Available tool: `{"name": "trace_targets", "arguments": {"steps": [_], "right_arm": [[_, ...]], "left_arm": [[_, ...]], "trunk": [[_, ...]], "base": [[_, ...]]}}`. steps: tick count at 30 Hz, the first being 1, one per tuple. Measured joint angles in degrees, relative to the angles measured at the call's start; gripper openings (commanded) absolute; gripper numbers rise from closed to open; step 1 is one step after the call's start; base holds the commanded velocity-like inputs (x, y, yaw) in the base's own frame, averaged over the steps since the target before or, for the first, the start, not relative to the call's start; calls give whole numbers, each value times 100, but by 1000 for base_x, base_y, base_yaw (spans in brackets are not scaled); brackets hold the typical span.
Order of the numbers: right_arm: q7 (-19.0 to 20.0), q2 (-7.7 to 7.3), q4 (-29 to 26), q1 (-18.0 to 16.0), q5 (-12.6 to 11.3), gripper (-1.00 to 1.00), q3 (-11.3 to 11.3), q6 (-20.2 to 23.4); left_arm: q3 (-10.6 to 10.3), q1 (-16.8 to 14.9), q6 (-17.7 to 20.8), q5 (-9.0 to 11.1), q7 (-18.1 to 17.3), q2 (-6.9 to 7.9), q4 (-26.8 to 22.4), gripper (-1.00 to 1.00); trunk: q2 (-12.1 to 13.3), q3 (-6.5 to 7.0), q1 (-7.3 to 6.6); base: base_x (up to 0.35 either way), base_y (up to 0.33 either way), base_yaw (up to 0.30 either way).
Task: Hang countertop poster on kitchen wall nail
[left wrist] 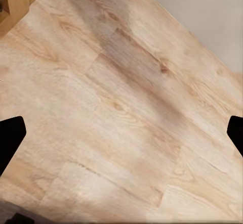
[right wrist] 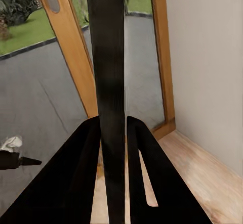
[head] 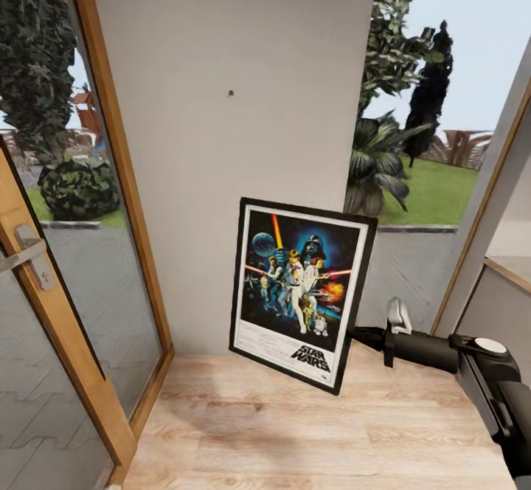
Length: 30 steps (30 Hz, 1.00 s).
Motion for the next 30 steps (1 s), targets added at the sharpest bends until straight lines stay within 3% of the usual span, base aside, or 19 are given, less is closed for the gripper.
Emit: {"name": "trace_targets", "arguments": {"steps": [5,7,10,12,13,15,16,17,18,21,22,23,26,30], "right_arm": [[1,353,-81,-792,-5,-100,111,682],[0,414,-92,-1030,3,-100,241,945],[-48,511,-109,-1875,12,-100,571,1658],[-60,529,-111,-2226,20,-100,626,1974],[-64,539,-105,-2675,39,-100,660,2425],[-69,543,-100,-2983,20,-100,685,2650],[-51,548,-33,-3595,90,-100,1353,2938],[-53,551,15,-4043,10,-100,1506,3009],[-50,551,55,-4084,55,-100,1556,2998],[-41,614,482,-4627,61,-100,1695,3032],[-29,723,934,-5099,84,-100,1927,3029],[-26,754,1063,-5271,63,-100,2106,3050],[-23,781,1271,-5504,85,-100,2336,3042],[-20,795,1537,-5706,93,-100,2454,3040]], "left_arm": [[-4,14,0,-121,3,-1,10,100],[-4,15,0,-197,5,-1,11,100],[-5,16,-1,-334,8,-1,13,100],[-4,16,-1,-353,8,-1,12,100],[-4,16,-1,-364,8,-1,12,100],[-6,17,-1,-367,8,-1,12,100],[-9,16,-1,-371,8,0,7,100],[-10,17,-1,-371,9,2,6,100],[-11,17,-1,-371,8,2,5,100],[-12,17,0,-372,8,0,4,100],[-13,16,-1,-372,9,3,5,100],[-13,17,-1,-372,8,5,4,100],[-13,17,0,-372,9,7,4,100],[-13,17,0,-372,9,7,4,100]], "trunk": [[0,0,0],[0,0,0],[0,1,0],[0,1,0],[2,0,1],[0,0,0],[4,-3,1],[-5,1,-2],[0,0,0],[0,0,0],[4,1,2],[-3,0,-1],[-1,0,0],[0,-1,0]], "base": [[0,0,0],[0,0,0],[0,0,0],[0,0,0],[0,0,0],[0,0,0],[0,0,0],[0,0,0],[0,0,0],[0,0,0],[0,0,0],[0,0,0],[0,0,0],[0,0,0]]}}
